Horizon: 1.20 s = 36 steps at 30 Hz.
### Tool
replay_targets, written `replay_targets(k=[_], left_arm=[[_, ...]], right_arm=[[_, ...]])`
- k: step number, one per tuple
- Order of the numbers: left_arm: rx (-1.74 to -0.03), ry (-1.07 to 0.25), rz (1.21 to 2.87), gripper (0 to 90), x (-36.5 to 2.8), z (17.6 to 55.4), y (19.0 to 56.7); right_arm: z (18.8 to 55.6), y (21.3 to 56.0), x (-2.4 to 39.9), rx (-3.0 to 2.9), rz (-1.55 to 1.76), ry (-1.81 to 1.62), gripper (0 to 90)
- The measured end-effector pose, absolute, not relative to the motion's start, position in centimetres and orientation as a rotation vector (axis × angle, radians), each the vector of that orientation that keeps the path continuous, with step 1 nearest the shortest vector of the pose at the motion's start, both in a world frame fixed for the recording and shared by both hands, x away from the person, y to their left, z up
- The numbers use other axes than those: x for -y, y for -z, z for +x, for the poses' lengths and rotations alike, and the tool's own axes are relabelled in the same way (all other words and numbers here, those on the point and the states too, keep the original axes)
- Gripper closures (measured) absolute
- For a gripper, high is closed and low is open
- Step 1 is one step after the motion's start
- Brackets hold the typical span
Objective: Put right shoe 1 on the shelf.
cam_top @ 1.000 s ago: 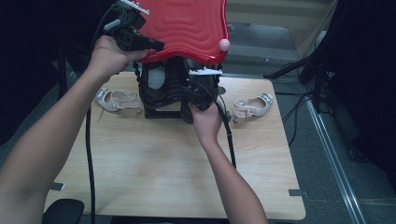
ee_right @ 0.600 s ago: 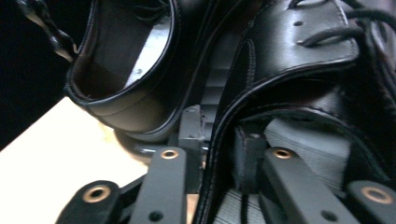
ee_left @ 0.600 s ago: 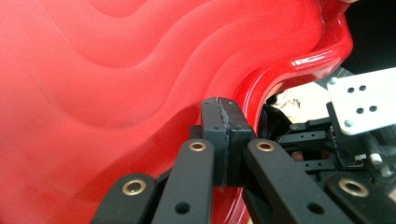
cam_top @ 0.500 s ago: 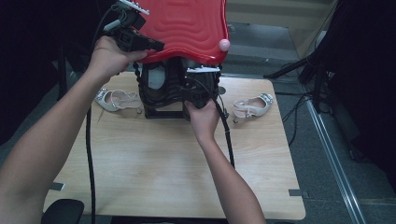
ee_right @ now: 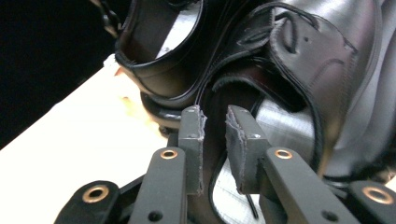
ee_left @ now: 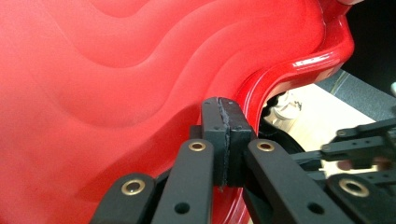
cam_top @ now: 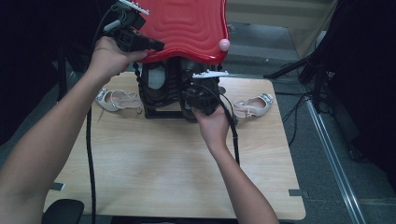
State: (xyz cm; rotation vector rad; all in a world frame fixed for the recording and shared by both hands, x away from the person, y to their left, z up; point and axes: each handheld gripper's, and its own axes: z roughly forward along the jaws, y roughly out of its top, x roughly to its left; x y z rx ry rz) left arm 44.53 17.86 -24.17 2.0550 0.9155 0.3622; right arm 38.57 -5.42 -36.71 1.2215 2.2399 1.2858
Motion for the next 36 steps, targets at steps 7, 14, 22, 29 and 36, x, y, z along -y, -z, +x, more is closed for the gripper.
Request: replay_targets(k=[7, 14, 22, 29, 36], left_arm=[[-0.918, -0.36, 2.052, 90.0, -17.8, 44.6, 24.2], [-0.92, -0.362, 2.048, 90.0, -17.8, 44.5, 24.2], [-0.922, -0.364, 2.044, 90.0, -17.8, 44.5, 24.2], [-0.914, -0.368, 2.045, 90.0, -17.9, 44.5, 24.3], [-0.913, -0.369, 2.046, 90.0, -17.8, 44.4, 24.3]], right_arm=[[37.1, 36.8, 7.0, -2.243, 1.207, -1.296, 75.8], [35.7, 37.3, 7.7, -2.274, 1.2, -1.377, 75.6], [33.6, 39.1, 8.4, -2.407, 1.123, -1.307, 90.0], [34.8, 41.5, 8.2, -2.423, 1.162, -1.243, 90.0], [35.3, 41.5, 6.7, -2.398, 1.171, -1.298, 90.0]])
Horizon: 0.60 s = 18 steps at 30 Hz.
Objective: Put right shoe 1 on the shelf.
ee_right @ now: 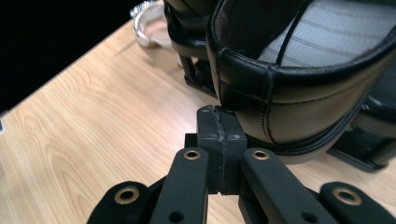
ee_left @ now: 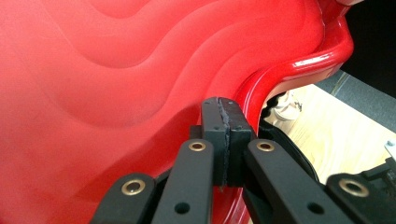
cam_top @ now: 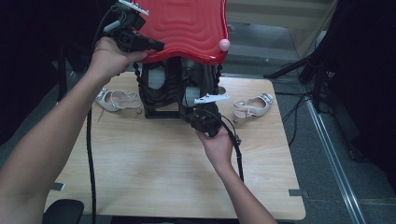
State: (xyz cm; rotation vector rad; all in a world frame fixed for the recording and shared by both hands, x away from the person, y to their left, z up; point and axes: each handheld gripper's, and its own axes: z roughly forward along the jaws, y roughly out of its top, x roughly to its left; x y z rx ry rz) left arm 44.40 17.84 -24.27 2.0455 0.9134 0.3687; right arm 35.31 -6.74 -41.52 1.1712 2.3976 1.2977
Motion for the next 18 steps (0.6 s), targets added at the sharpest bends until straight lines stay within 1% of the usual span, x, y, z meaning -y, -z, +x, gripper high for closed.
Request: replay_targets(k=[7, 18], left_arm=[[-0.906, -0.372, 2.047, 90.0, -17.9, 44.4, 24.3], [-0.902, -0.374, 2.054, 90.0, -17.9, 44.4, 24.2]], right_arm=[[36.2, 41.3, 5.6, -2.344, 1.189, -1.34, 90.0], [38.4, 40.5, 6.1, -2.272, 1.235, -1.337, 90.0]])
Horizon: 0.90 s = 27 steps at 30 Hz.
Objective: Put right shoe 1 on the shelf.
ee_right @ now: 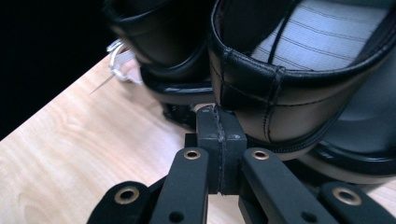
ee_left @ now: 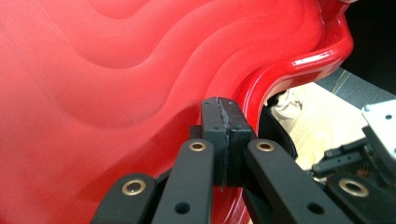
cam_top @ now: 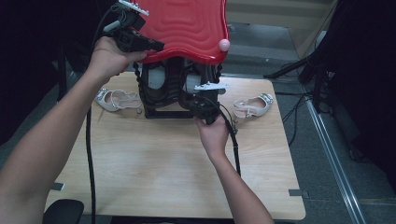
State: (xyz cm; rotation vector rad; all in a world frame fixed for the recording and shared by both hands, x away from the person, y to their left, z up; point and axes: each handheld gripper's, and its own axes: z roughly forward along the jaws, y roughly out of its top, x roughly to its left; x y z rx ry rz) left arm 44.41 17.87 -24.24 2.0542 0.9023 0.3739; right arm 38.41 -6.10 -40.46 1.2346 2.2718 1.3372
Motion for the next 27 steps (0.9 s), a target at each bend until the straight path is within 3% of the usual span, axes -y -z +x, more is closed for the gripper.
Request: replay_targets(k=[17, 24, 27], left_arm=[[-0.905, -0.374, 2.056, 90.0, -17.9, 44.4, 24.2], [-0.935, -0.358, 2.043, 90.0, -17.9, 44.5, 24.2], [-0.952, -0.37, 2.038, 88.3, -17.9, 44.4, 24.0]], right_arm=[[41.7, 39.8, 8.5, -2.228, 1.367, -1.282, 90.0], [41.0, 40.4, 9.0, -2.293, 1.349, -1.34, 90.0], [40.3, 40.4, 9.2, -2.323, 1.322, -1.344, 86.1]])
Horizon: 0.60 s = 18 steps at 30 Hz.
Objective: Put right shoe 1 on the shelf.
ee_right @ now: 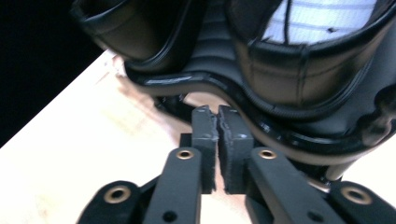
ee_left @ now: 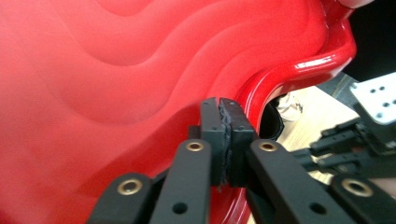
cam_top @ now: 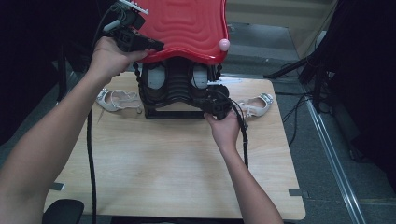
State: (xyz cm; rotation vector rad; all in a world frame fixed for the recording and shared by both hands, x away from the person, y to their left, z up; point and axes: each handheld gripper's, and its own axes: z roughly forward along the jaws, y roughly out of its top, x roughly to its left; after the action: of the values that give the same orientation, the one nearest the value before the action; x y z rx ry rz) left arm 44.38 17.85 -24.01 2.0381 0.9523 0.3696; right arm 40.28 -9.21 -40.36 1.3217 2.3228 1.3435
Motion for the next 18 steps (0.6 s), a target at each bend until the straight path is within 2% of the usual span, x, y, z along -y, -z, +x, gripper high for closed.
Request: replay_targets(k=[2, 4, 11, 18], left_arm=[[-0.96, -0.366, 2.03, 84.9, -17.9, 44.3, 23.8], [-0.954, -0.326, 2.002, 77.5, -18.3, 44.1, 23.5], [-0.939, -0.29, 2.037, 66.4, -18.8, 42.1, 23.0], [-0.948, -0.285, 2.005, 57.2, -20.3, 39.7, 23.5]], right_arm=[[39.7, 40.2, 9.5, -2.342, 1.304, -1.355, 83.3], [39.3, 40.1, 9.9, -2.347, 1.289, -1.379, 79.6], [37.5, 40.1, 10.9, -2.405, 1.206, -1.411, 63.5], [35.8, 40.9, 11.8, -2.446, 1.087, -1.435, 56.7]])
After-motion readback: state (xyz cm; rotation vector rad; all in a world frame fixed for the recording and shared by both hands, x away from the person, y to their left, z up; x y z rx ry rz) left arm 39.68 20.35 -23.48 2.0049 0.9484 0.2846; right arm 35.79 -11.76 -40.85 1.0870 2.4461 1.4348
